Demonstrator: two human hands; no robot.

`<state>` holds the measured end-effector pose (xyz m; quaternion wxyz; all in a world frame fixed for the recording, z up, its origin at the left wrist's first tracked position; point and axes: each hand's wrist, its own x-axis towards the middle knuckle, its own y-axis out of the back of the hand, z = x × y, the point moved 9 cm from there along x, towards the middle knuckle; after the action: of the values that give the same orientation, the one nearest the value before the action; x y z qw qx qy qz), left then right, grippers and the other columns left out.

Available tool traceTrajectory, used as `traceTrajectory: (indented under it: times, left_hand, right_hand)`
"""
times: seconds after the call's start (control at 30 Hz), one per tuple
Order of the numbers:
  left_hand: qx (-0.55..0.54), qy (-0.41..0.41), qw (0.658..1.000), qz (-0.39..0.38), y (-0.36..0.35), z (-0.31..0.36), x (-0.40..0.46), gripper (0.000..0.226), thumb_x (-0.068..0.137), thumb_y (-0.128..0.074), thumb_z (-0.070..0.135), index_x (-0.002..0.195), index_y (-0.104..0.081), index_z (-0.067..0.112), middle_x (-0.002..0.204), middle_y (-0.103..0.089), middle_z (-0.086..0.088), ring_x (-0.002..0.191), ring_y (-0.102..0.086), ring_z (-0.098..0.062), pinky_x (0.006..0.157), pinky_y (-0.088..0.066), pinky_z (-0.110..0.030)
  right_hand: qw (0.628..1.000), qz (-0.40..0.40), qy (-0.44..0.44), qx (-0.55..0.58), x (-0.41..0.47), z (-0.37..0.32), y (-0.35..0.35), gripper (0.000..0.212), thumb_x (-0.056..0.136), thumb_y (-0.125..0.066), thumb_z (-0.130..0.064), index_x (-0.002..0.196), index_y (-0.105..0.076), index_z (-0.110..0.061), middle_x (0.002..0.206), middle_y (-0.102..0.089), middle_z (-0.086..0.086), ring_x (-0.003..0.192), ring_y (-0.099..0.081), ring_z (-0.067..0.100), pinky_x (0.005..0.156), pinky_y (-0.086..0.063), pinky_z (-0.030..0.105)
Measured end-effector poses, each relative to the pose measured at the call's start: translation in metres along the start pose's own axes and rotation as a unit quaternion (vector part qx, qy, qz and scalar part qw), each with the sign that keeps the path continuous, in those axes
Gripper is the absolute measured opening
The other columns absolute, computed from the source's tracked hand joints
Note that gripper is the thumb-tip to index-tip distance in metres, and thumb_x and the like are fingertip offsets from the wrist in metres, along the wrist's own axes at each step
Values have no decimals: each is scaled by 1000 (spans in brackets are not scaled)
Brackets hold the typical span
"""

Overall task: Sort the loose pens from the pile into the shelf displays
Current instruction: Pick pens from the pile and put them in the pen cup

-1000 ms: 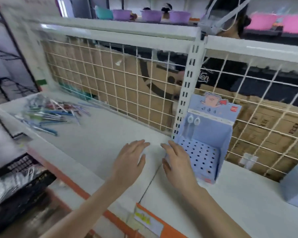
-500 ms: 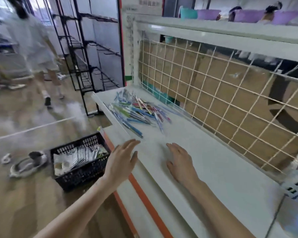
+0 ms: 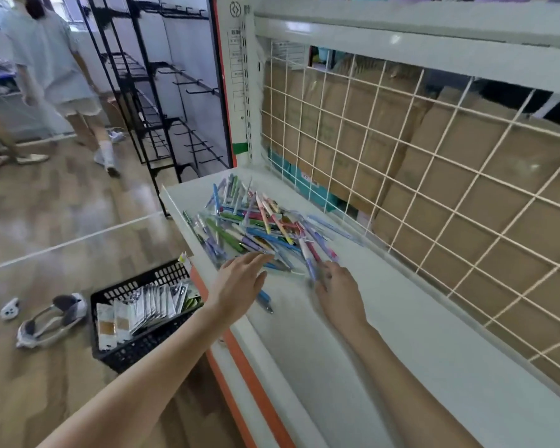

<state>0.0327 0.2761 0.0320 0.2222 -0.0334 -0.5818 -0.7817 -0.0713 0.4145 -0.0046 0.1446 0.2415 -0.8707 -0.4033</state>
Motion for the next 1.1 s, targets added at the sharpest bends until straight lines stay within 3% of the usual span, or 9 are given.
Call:
traceTrajectory:
  times: [0.17, 0.33, 0.6, 0.7, 0.77, 0.87, 0.97, 1.03, 1.1]
  left_hand:
    - [43, -57, 995, -68, -31, -12, 34, 37, 87, -63, 12, 124, -59, 13, 126, -58, -4, 113, -58, -23, 94, -45, -33]
    - [82, -147, 984, -55, -35, -7, 44, 41, 62, -86, 14, 99, -70, 14, 96, -69, -5, 85, -69, -21, 70, -56, -32]
    - [20, -234, 968, -85, -42, -8, 59, 23, 69, -80, 18, 90, -69, 15, 87, -63, -1, 80, -62, -19, 71, -52, -28]
    - [19, -272, 960, -63, -34, 2, 56, 18, 86, -55, 28, 94, -68, 18, 90, -63, 1, 80, -62, -14, 72, -50, -24]
    - [6, -275, 961, -42, -27, 5, 51, 15, 87, -56, 17, 99, -64, 18, 94, -63, -2, 74, -65, -17, 62, -55, -29]
    - [-39, -281, 958, -43, -24, 8, 39, 46, 76, -62, -8, 113, -51, 16, 112, -52, -6, 69, -66, -24, 48, -54, -34]
    - [-80, -298, 950, -54, -24, 8, 21, 64, 66, -60, -19, 117, -46, 17, 126, -41, -4, 67, -68, -22, 41, -52, -29]
    - [-96, -288, 951, -58, -24, 6, 12, 76, 60, -62, -24, 122, -45, 16, 130, -46, -6, 75, -70, -21, 52, -55, -25]
    - [-85, -290, 953, -38, -31, 0, 5, 70, 68, -59, -20, 126, -49, 16, 129, -55, -7, 95, -67, -20, 74, -54, -23]
  right_hand:
    - [999, 0, -12, 31, 34, 0, -13, 25, 92, -56, -24, 110, -59, -9, 105, -60, 8, 99, -53, 24, 80, -42, 31]
    - [998, -16, -23, 64, 50, 0, -13, 21, 90, -60, -22, 105, -60, -7, 86, -56, -1, 79, -54, 16, 71, -43, 29]
    - [987, -8, -57, 151, 47, 8, -10, 16, 88, -63, -18, 102, -66, -10, 84, -61, -2, 74, -54, 12, 57, -37, 17]
    - [976, 19, -77, 205, 38, 10, -4, 10, 88, -64, -16, 96, -69, -15, 76, -61, -2, 67, -52, 12, 55, -38, 15]
    - [966, 27, -90, 242, 33, 10, -1, 5, 87, -64, -14, 88, -68, -17, 66, -57, -6, 58, -47, 7, 50, -35, 12]
    - [954, 16, -102, 282, 23, 5, 2, 10, 90, -60, -12, 84, -68, -8, 49, -52, -11, 45, -44, 2, 50, -33, 14]
    - [945, 12, -109, 307, 13, -2, -1, 15, 91, -57, -8, 84, -66, 1, 58, -54, 10, 50, -47, 14, 55, -37, 21]
    - [942, 26, -118, 314, 8, -4, -4, 18, 92, -55, -7, 84, -65, 6, 62, -54, 12, 55, -47, 20, 58, -38, 27]
    - [937, 35, -126, 323, 3, -5, -9, 18, 91, -55, -5, 85, -63, 10, 66, -54, 14, 60, -49, 22, 62, -39, 31]
